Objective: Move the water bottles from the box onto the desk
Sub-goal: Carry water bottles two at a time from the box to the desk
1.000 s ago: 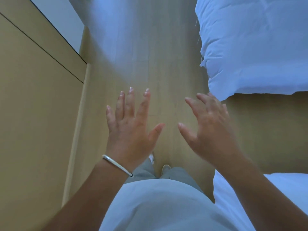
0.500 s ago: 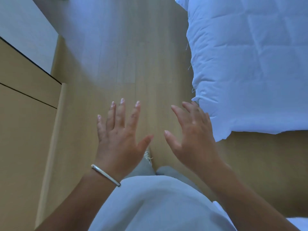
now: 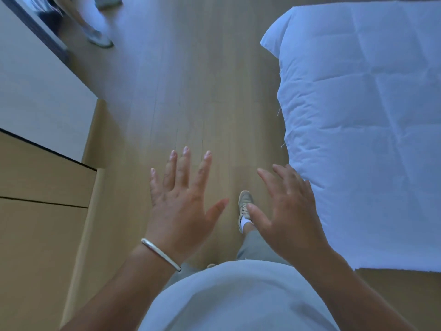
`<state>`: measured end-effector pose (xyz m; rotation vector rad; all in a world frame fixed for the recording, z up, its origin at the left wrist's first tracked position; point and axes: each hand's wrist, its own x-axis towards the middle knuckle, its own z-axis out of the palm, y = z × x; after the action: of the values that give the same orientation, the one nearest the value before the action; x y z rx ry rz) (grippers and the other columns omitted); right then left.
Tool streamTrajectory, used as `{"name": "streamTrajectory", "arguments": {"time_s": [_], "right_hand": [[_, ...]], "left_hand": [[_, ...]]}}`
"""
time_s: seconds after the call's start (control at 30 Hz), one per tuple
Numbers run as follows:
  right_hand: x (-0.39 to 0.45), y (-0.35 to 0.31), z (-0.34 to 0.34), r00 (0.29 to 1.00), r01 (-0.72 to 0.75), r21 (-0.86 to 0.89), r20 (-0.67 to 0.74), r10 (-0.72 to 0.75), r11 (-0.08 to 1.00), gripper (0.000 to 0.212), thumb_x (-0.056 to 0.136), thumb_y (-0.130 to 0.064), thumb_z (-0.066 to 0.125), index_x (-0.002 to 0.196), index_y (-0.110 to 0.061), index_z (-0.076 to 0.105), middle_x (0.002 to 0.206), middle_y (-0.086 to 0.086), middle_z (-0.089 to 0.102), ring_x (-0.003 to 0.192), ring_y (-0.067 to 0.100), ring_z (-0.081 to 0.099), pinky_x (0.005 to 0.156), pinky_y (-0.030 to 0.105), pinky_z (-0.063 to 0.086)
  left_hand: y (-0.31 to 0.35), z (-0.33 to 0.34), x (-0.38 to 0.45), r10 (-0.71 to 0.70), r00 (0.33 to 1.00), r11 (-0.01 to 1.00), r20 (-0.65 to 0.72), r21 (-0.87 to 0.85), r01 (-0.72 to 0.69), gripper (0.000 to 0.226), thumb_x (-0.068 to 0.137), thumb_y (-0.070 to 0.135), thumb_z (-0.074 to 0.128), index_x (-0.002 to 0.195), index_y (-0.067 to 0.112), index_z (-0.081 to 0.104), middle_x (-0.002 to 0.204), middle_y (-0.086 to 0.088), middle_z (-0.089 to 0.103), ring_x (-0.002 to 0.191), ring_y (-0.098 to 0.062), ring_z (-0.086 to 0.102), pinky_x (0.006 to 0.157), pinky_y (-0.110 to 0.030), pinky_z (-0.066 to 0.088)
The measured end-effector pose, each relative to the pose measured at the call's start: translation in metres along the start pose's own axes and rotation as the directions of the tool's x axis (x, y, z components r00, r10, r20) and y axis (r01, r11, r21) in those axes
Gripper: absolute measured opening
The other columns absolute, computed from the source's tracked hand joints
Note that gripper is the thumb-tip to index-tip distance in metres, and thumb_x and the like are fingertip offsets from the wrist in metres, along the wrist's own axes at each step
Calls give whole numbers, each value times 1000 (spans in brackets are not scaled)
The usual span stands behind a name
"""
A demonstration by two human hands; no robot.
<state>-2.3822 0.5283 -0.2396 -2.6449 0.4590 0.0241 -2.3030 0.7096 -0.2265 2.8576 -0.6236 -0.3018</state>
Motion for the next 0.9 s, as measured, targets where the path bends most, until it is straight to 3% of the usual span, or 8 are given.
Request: {"name": "streamTrajectory", "arguments": {"time_s": [0.17, 0.37, 0.67, 0.9], "right_hand": [[117, 34, -35, 998, 65, -19, -4, -65, 998, 68, 77, -49, 55, 139, -22, 51, 146, 12, 48, 142, 34, 36, 112, 62, 29], [233, 66, -85, 990, 133, -30, -38, -134, 991, 68, 77, -50, 57, 138, -22, 52, 144, 13, 50, 140, 35, 39, 111, 62, 31], [359, 93, -115, 998, 52, 31, -35, -50, 998, 68, 80, -51, 53, 142, -23, 49, 148, 11, 45, 145, 32, 31, 116, 59, 24], [495, 97, -119, 999, 10, -14, -47, -11, 1000, 67, 81, -52, 53, 141, -22, 50, 148, 9, 45, 145, 30, 30, 116, 57, 23]], "left_hand": [[45, -28, 113, -74, 997, 996, 21, 43, 73, 88, 73, 77, 5, 150, 42, -22, 164, -2, -17, 150, -21, -21, 120, -54, -8], [97, -63, 224, -95, 995, 994, -8, 58, 95, 88, 72, 78, 2, 147, 42, -28, 163, -1, -21, 149, -20, -25, 120, -53, -9], [113, -73, 359, -76, 997, 997, -2, 24, 76, 86, 74, 79, 6, 146, 45, -27, 165, 0, -16, 150, -19, -21, 119, -51, -8], [98, -74, 500, -36, 998, 997, -58, -75, 31, 87, 78, 78, 16, 152, 43, -13, 166, -3, -5, 152, -22, -11, 120, -52, -3]]}}
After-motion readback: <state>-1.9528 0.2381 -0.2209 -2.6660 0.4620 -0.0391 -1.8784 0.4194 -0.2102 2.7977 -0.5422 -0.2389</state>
